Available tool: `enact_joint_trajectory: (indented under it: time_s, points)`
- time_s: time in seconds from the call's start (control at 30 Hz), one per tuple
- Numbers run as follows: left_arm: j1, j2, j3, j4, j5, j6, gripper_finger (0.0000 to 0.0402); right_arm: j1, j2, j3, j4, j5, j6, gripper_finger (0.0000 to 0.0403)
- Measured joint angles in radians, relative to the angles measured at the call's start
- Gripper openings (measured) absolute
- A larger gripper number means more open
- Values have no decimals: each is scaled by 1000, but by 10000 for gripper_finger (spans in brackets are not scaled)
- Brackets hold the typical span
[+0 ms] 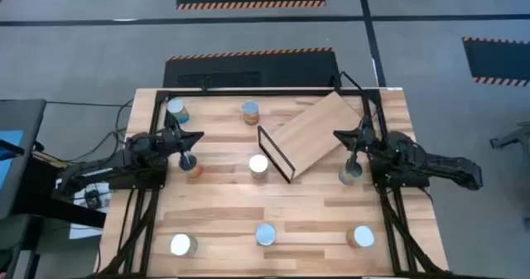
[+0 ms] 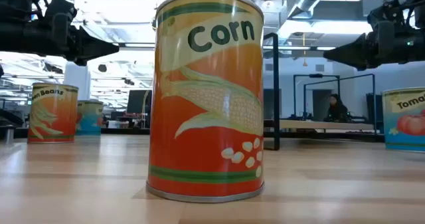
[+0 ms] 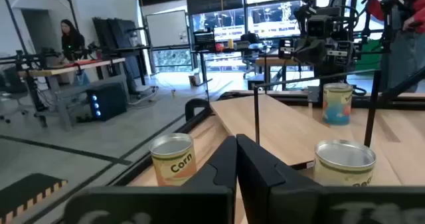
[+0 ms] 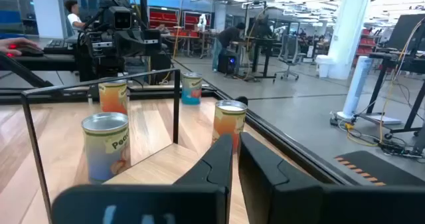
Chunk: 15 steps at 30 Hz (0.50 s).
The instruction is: Pick and place cans onto a shelf
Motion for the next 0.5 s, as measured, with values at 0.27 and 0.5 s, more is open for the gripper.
enact_joint_trajectory:
  time_s: [0.27, 0.5]
  points:
    - [0, 0, 0, 0, 0, 5, 0, 0, 0, 0, 0, 0, 0, 49]
    - [0, 0, 0, 0, 0, 2, 0, 0, 0, 0, 0, 0, 0, 49]
